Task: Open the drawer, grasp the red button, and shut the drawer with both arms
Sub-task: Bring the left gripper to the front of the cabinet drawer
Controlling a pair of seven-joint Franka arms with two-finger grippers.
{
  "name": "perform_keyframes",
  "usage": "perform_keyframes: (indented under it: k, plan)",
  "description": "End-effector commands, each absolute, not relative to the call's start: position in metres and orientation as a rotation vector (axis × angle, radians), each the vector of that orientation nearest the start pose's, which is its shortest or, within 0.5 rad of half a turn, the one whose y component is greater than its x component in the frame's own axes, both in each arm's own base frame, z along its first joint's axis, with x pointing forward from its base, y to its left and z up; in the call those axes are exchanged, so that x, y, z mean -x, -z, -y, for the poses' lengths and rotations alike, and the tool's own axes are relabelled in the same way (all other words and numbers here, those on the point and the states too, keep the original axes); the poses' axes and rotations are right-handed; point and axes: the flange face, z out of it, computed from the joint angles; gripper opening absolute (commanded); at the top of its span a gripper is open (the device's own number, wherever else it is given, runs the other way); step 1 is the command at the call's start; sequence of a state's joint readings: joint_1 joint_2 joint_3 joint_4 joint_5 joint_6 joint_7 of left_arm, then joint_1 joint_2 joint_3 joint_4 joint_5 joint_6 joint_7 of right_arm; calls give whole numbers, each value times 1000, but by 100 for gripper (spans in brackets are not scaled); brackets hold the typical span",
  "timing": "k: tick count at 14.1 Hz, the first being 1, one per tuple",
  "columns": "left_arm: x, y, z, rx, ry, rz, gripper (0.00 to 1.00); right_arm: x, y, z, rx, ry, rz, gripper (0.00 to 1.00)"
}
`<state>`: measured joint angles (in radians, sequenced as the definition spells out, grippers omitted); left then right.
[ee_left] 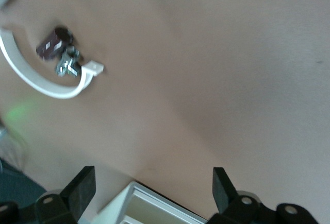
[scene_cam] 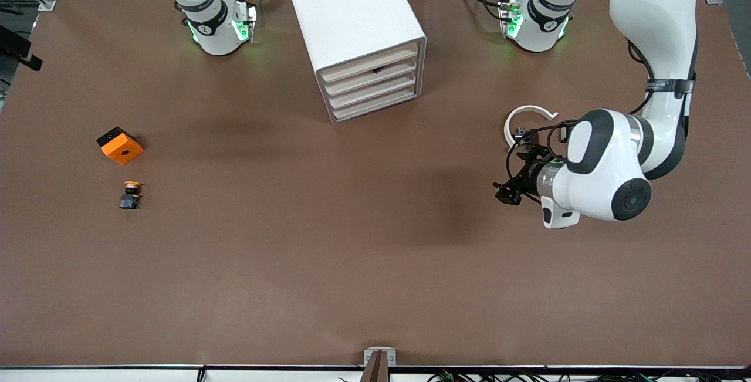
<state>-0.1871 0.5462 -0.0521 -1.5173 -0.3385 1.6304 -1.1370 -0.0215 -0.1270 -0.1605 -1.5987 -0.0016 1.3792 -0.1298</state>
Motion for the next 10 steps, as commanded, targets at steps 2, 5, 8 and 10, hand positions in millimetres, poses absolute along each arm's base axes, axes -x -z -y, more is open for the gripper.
perform_keyframes:
  k: [2,5,8,10]
  plan:
    - [-627,-298,195,2452,-1024,1661,100,-532,-603,101,3123,-275,-82,100]
    - [-625,-279,201,2242,-1072,1811,100,-547,-588,124,3121,-266,9,100]
    - [-607,-257,213,1997,-1193,1823,100,-552,-586,126,3134,-239,27,100]
    - [-594,-248,218,1868,-1269,1785,100,-551,-585,128,3111,-234,2,100]
